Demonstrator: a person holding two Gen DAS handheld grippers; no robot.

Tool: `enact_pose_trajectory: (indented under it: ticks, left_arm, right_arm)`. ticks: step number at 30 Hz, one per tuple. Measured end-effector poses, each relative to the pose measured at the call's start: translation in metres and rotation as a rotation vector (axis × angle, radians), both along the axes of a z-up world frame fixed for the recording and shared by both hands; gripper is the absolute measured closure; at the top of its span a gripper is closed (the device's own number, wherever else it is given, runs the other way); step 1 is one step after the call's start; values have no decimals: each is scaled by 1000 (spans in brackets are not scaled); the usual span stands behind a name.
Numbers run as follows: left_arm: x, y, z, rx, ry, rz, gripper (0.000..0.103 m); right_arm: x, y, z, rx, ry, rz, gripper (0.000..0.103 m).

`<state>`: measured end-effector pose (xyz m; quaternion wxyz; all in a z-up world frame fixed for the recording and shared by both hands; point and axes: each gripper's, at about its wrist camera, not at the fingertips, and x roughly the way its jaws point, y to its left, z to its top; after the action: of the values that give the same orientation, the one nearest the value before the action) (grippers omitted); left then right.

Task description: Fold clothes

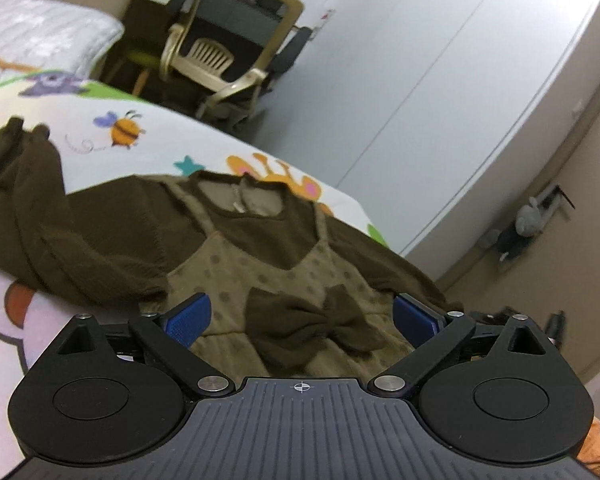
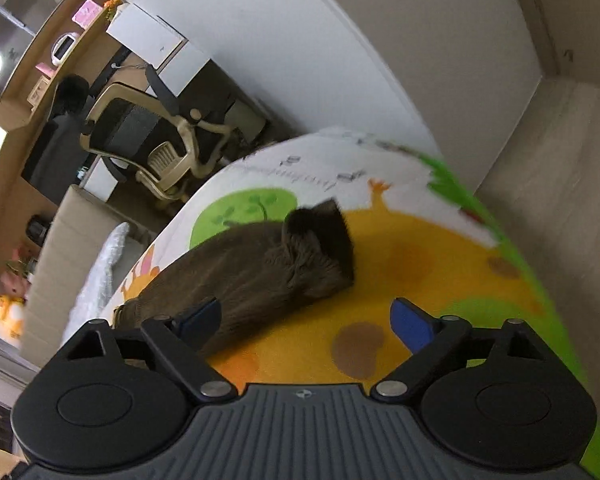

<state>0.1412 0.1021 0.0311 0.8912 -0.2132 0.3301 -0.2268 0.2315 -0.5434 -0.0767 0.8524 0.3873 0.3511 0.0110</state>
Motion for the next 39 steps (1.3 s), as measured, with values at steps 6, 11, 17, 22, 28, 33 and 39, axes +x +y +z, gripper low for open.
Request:
enact_pose_trajectory:
  ticks: [6, 11, 17, 22, 28, 33, 39]
  left_arm:
    - [-3, 8, -3, 12, 24, 48, 2]
    - [-1, 23, -12, 5, 49, 101, 2]
    - [0, 39, -24, -8, 66, 137, 2]
    - [-6, 52, -29, -33, 60, 156, 2]
    - [-7, 54, -38, -55, 80, 148, 2]
    - [-9, 47, -38, -65, 72, 117, 2]
    - [-9, 49, -42, -53, 97, 134, 2]
  right_arm:
    - [58, 24, -16, -19, -9, 38, 48]
    - [103, 48, 43, -204, -146, 75, 83]
    - [106, 134, 173, -460, -532, 221, 89]
    - [90, 215, 206, -592, -629, 428, 89]
    - [102, 229, 158, -839, -433, 462, 44]
    - [123, 224, 86, -1005, -206, 424, 43]
    - [150, 200, 26, -984, -46, 359, 41]
